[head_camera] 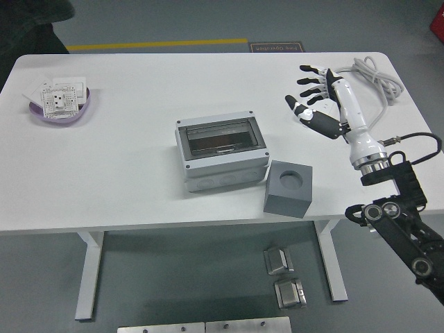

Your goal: Pick up the cylinder from the cube,place it in the box,flap close box

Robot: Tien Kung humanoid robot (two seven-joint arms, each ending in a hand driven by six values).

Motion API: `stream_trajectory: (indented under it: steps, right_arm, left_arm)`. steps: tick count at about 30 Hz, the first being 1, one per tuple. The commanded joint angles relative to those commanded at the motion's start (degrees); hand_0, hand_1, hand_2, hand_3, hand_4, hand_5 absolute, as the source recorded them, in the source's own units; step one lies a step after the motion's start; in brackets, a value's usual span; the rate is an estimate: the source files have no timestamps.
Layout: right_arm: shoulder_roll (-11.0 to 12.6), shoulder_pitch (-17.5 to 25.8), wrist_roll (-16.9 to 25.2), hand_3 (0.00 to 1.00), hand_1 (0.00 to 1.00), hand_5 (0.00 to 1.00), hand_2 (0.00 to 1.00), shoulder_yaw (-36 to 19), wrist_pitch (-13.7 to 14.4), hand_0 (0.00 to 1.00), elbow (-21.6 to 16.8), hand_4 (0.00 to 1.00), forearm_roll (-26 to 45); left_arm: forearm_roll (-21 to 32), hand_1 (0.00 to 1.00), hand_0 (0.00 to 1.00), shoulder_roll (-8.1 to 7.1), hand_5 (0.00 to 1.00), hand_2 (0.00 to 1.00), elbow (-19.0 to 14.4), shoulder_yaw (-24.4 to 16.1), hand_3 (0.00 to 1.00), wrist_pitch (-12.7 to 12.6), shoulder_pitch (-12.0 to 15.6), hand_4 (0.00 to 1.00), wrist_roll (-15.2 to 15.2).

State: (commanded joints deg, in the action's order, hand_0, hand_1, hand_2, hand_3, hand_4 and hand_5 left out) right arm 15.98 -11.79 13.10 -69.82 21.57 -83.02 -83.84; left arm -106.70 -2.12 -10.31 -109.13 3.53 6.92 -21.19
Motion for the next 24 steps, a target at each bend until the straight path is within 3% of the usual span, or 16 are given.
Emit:
stream_trajectory:
  steps: [6, 11, 24]
  right_arm:
    - [-1.1, 6.3, 5.2, 0.777, 0.512, 0.391, 0.652, -10.6, 0.7, 0.497, 0.0, 0.791, 7.0]
    - [-1.4, 7.5, 7.1, 0.777, 0.518, 0.385, 0.653, -16.2, 0.9, 0.502, 0.2, 0.794, 10.3]
    - [-2.5, 8.5, 9.7, 0.778, 0.546, 0.401, 0.665, -19.5, 0.3, 0.539, 0.7, 0.817, 15.8]
  left_arm:
    - [0.4, 0.778, 0.750, -0.80, 0.153, 0.763, 0.0, 0.5, 0.873, 0.0, -0.5, 0.545, 0.6]
    - [0.5, 0.778, 0.751, -1.47, 0.151, 0.763, 0.0, 0.7, 0.873, 0.0, -1.0, 0.546, 0.8]
    - [1.4, 0.778, 0.751, -2.18, 0.148, 0.765, 0.0, 1.5, 0.874, 0.0, -1.3, 0.547, 0.9]
